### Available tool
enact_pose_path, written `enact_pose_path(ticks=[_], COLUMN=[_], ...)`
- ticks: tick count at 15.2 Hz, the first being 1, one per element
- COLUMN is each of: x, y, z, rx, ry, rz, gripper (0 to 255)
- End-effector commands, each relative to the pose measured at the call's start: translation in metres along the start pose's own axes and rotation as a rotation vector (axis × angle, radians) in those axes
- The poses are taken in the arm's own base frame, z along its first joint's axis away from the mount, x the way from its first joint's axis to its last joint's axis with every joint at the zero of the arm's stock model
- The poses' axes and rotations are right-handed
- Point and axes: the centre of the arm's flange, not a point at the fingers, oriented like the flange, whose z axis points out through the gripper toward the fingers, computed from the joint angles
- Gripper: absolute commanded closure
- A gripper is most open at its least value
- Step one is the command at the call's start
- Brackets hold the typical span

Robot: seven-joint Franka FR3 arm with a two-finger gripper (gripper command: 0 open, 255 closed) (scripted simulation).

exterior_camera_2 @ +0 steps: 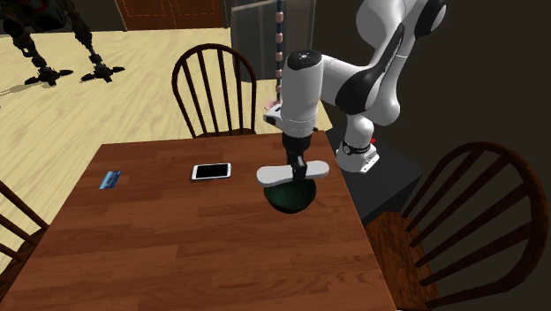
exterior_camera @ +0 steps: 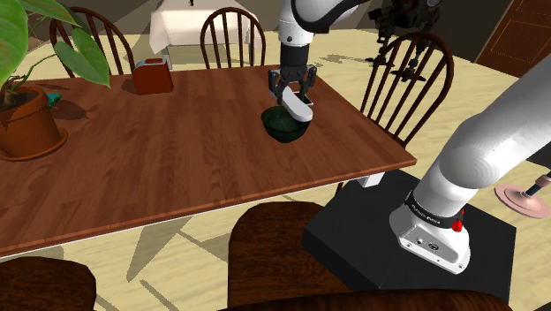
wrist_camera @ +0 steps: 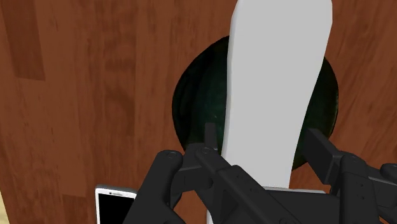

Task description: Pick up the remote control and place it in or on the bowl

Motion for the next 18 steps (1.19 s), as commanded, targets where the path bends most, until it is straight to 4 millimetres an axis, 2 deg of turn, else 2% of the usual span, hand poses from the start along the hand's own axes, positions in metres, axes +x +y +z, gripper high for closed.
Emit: enact_pose_path(ticks=[1, 6, 14, 15, 18], x=[0.0, 0.0, 0.0, 0.0, 0.0], y=[0.0, 0.0, 0.0, 0.0, 0.0], z=[0.012, 0.038, 0.038, 0.038, 0.038], rx=[0.001, 0.0, 0.0, 0.0, 0.0], ry=[0.001, 0.001, 0.001, 0.001, 0.001], rz=[0.0, 0.0, 0.0, 0.0, 0.0], gripper=[255, 255, 255, 0, 0])
